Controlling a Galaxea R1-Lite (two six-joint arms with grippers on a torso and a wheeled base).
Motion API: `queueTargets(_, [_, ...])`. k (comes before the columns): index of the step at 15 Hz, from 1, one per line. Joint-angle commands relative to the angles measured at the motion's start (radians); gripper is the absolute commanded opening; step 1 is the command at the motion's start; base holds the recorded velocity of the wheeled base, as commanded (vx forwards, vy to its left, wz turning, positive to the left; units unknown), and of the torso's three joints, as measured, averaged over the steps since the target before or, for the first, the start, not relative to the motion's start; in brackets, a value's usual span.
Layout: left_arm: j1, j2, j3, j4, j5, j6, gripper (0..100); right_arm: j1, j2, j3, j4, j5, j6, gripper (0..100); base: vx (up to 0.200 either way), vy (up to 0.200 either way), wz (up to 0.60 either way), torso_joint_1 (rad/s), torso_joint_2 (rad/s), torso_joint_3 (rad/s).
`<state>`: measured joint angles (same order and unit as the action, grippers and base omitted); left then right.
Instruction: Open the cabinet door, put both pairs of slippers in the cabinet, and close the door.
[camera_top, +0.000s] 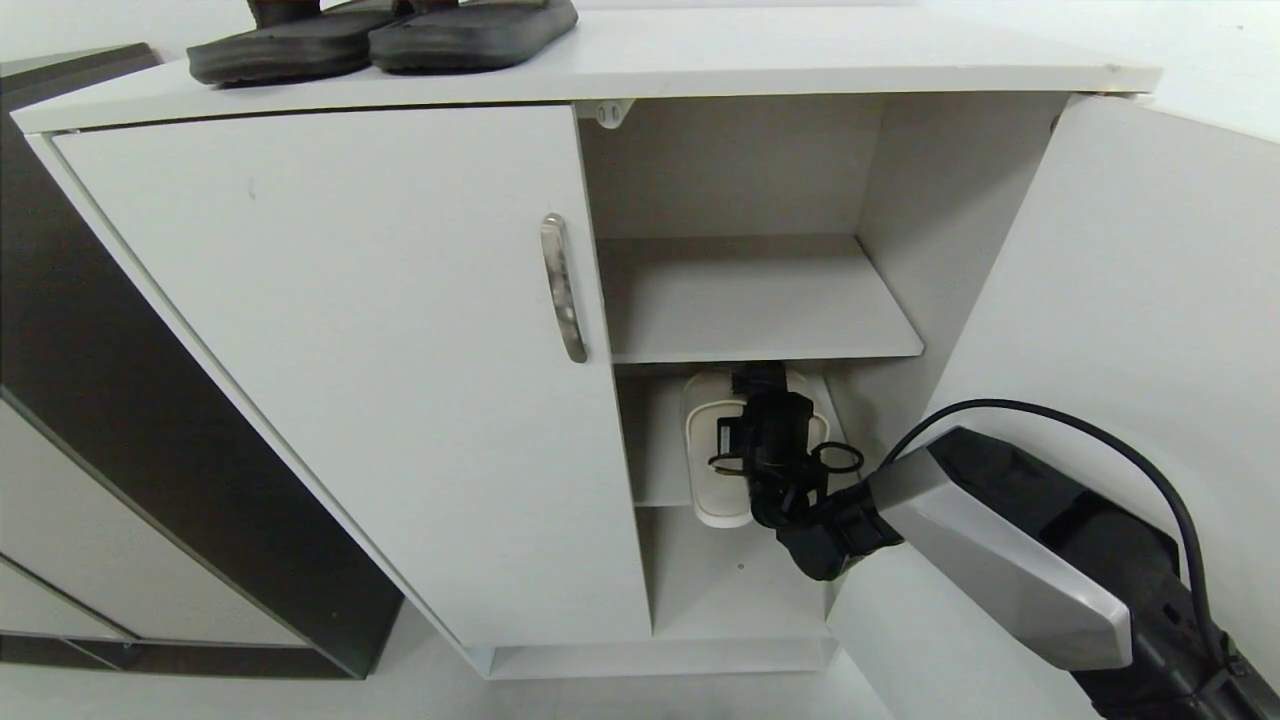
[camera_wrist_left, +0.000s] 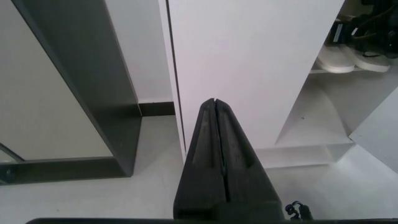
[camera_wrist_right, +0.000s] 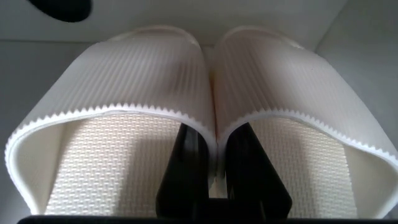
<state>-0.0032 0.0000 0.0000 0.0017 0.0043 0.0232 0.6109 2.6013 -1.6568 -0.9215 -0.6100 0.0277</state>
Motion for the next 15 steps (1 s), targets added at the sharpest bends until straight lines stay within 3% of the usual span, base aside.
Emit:
queueTargets(1, [0.000, 0.002, 0.000, 0.000, 0.000, 0.000, 0, 0.001, 0.003, 0.000, 0.000, -0.001, 0.000, 0, 0.000, 0.000, 0.00, 0.000, 0.00, 0.000])
queueTargets(6, [0.000, 0.002, 0.000, 0.000, 0.002, 0.000, 0, 0.000, 0.022, -0.001, 0.000, -0.001, 0.000, 0, 0.000, 0.000, 0.00, 0.000, 0.00, 0.000])
queueTargets(7, [0.000, 0.002, 0.000, 0.000, 0.000, 0.000, 0, -0.002, 0.023, -0.006, 0.000, -0.001, 0.000, 100, 0.000, 0.000, 0.00, 0.000, 0.00, 0.000])
queueTargets(12, [0.000, 0.002, 0.000, 0.000, 0.002, 0.000, 0, 0.006, -0.027, 0.072, -0.010, -0.002, 0.000, 100, 0.000, 0.000, 0.00, 0.000, 0.00, 0.000])
queueTargets(15, [0.000, 0.002, 0.000, 0.000, 0.000, 0.000, 0, 0.041, -0.155, 0.292, -0.094, -0.011, 0.001, 100, 0.000, 0.000, 0.00, 0.000, 0.00, 0.000])
